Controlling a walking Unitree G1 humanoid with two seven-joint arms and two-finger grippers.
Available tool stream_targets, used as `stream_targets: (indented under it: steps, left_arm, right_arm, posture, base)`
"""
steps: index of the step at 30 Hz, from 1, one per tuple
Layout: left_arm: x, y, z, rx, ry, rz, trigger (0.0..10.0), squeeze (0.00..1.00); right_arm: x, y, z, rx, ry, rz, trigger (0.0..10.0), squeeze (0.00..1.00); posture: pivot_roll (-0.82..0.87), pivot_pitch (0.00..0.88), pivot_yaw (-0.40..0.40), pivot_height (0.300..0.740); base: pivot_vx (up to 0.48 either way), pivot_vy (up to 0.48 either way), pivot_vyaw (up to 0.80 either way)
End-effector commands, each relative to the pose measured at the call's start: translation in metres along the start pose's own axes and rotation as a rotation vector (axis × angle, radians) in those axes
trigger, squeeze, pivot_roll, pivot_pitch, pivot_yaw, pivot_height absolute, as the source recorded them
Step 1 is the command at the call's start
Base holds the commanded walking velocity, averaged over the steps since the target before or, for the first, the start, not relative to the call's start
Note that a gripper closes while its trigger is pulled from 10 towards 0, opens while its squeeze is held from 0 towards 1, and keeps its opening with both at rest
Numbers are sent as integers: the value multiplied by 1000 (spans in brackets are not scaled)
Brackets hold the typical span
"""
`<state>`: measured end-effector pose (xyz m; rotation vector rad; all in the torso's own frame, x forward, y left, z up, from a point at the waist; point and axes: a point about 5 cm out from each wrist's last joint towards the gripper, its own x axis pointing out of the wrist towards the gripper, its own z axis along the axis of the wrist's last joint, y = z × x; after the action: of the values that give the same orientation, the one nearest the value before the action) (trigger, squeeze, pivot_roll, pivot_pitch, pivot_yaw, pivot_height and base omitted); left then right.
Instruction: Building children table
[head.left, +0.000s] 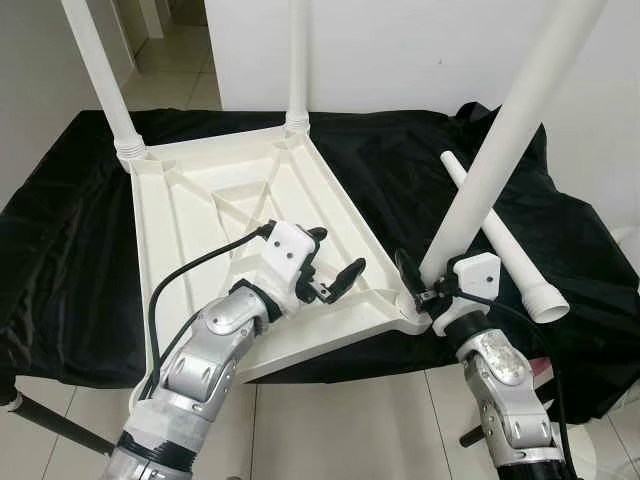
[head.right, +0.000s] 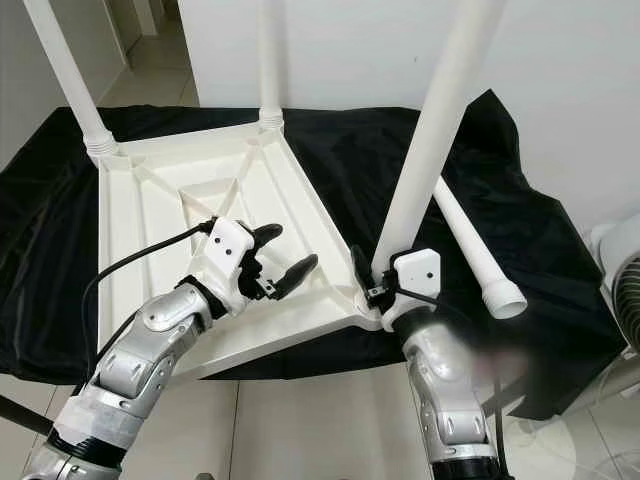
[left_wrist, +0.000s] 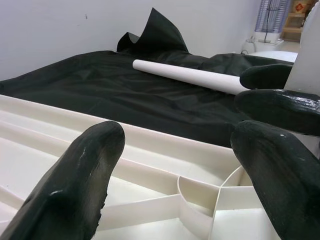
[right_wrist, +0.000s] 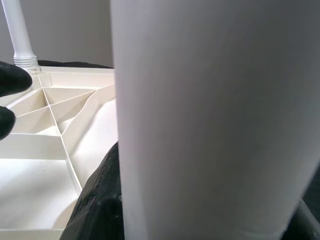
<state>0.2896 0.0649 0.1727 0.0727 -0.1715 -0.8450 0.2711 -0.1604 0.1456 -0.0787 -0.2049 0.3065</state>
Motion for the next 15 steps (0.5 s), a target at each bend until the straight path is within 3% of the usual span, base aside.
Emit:
stream_targets:
  steps: [1, 10, 15]
  left_arm:
    - [-1, 0, 1, 9, 10, -4, 10000, 0]
    - [0, 2, 3, 6, 2, -3, 10000, 0]
    - [1, 3, 4, 7, -3, 1, 10000, 0]
  right_arm:
    - [-7, 1, -26, 24, 144, -6, 10000, 0]
    - [-4, 0, -25, 90, 151, -84, 10000, 0]
    - [-1, 10, -21, 88, 123, -186, 10000, 0]
  posture:
    - [-36, 64, 8, 740]
    - [-35, 70, 5, 740]
    - [-33, 73, -3, 740]
  base:
    - [0, 0, 0]
    - [0, 0, 0]
    - [0, 0, 0]
